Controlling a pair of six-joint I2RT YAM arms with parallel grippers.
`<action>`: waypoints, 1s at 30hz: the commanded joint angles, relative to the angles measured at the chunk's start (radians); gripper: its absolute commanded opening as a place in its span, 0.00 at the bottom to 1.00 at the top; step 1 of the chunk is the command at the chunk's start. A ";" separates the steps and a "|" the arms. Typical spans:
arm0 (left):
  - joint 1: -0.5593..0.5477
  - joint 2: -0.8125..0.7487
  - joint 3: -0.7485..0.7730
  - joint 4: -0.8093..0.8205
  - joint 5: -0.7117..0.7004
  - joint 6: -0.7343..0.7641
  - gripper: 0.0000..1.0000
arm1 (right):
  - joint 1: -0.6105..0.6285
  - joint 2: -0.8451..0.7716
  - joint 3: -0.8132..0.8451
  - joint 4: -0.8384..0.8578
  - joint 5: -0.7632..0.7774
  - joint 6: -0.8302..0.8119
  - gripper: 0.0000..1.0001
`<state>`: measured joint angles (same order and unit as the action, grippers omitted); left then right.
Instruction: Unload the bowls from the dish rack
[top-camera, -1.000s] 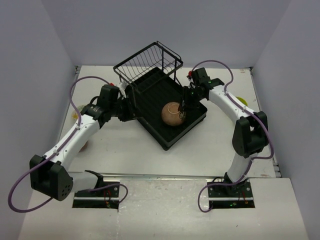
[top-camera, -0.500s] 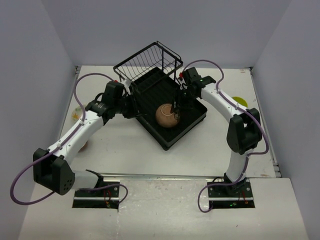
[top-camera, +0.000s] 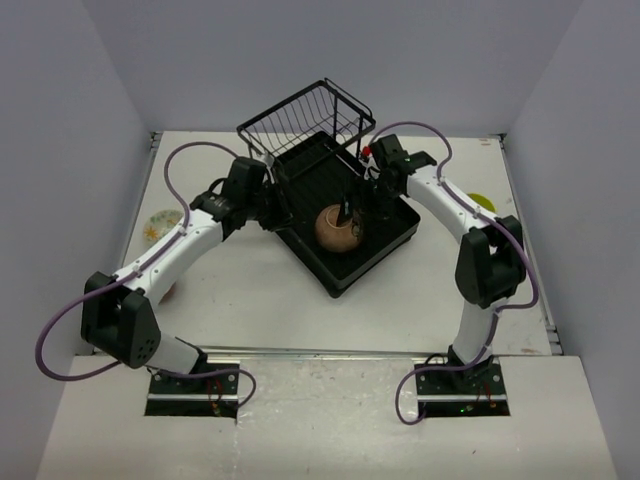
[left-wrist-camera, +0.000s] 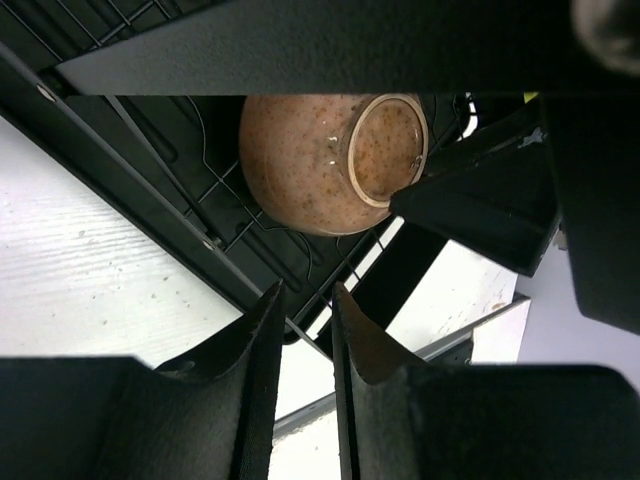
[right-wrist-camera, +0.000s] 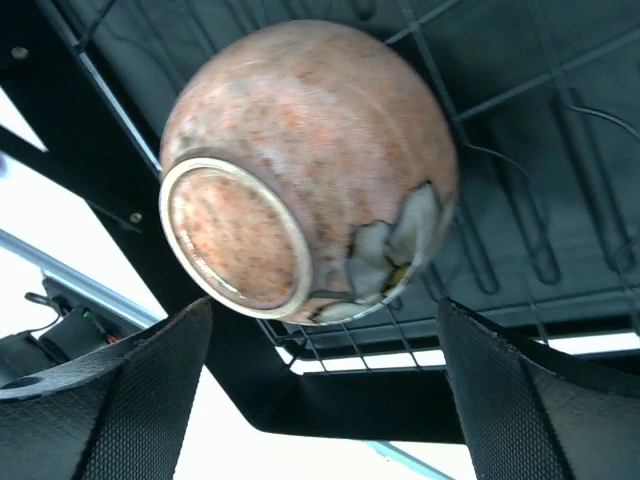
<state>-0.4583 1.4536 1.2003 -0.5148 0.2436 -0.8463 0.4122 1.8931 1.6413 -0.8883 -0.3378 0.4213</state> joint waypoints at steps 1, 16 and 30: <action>-0.057 0.034 0.048 0.067 0.017 -0.011 0.26 | -0.021 -0.032 -0.018 0.052 -0.102 -0.019 0.96; -0.069 -0.180 -0.030 0.039 -0.234 -0.068 0.28 | -0.023 -0.107 0.015 0.042 -0.081 -0.021 0.98; -0.074 -0.400 -0.298 0.260 -0.153 -0.100 0.23 | -0.174 -0.091 -0.026 0.092 -0.254 -0.007 0.99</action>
<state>-0.5255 1.0988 0.9657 -0.3904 0.0460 -0.9268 0.2432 1.8236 1.6310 -0.8257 -0.4931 0.4248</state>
